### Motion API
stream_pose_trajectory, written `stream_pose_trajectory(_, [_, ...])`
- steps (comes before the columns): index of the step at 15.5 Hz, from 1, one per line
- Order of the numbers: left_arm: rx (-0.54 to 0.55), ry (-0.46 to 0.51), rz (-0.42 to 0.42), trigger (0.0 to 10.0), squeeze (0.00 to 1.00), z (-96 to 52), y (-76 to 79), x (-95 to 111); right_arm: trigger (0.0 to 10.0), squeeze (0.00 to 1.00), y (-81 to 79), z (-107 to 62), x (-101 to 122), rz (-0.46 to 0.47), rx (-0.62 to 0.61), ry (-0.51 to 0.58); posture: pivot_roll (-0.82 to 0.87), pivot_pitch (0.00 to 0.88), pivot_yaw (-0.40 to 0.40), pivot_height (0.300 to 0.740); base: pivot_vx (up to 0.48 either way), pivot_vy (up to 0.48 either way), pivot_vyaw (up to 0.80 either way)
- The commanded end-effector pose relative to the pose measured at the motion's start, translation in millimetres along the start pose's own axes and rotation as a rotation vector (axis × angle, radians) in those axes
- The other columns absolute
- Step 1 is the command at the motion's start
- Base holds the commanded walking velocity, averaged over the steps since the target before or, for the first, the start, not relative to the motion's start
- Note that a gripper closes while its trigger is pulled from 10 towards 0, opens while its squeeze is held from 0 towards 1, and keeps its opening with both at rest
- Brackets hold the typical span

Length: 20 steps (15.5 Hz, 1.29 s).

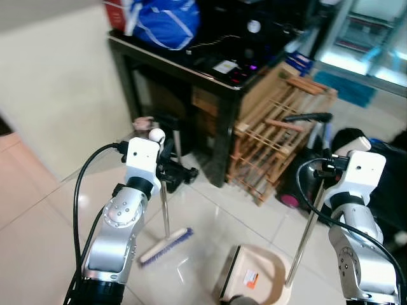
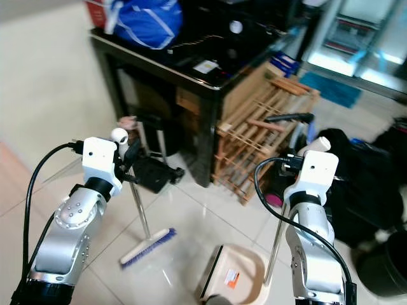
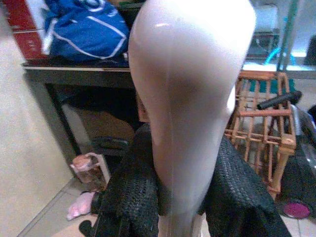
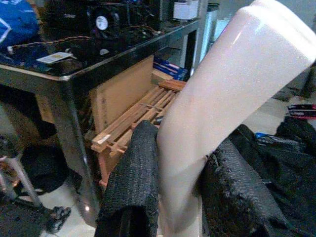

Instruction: Sweep floor

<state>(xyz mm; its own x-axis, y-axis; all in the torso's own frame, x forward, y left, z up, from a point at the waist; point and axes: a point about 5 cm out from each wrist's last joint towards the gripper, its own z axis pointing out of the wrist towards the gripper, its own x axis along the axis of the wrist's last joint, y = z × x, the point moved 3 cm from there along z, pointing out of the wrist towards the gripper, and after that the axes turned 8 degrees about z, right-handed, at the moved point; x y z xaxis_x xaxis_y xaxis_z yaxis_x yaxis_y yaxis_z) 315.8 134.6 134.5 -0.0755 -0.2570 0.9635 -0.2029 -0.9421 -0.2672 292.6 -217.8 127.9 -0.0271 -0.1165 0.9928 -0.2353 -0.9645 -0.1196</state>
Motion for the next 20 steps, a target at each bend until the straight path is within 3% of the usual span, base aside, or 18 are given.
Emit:
stream_pose_trajectory(1, [0.011,0.047,0.017,10.0,0.00,-1.0,-4.5,13.2,10.0,0.00,-3.0,1.7,9.3,-0.010,0.010,0.030,-0.01,0.000,0.030,0.740,0.000,0.000,-0.80])
stream_pose_trajectory(8, [0.018,0.009,-0.004,10.0,0.00,-8.8,-4.4,8.2,10.0,0.00,-5.5,7.8,6.6,-0.065,0.031,-0.015,0.00,0.001,0.009,0.740,0.000,0.000,-0.80])
stream_pose_trajectory(20, [0.054,-0.028,-0.020,10.0,0.00,-16.0,-15.4,2.7,10.0,0.00,-8.0,6.2,7.5,-0.063,0.030,-0.045,0.01,0.000,0.001,0.740,0.000,0.000,-0.80])
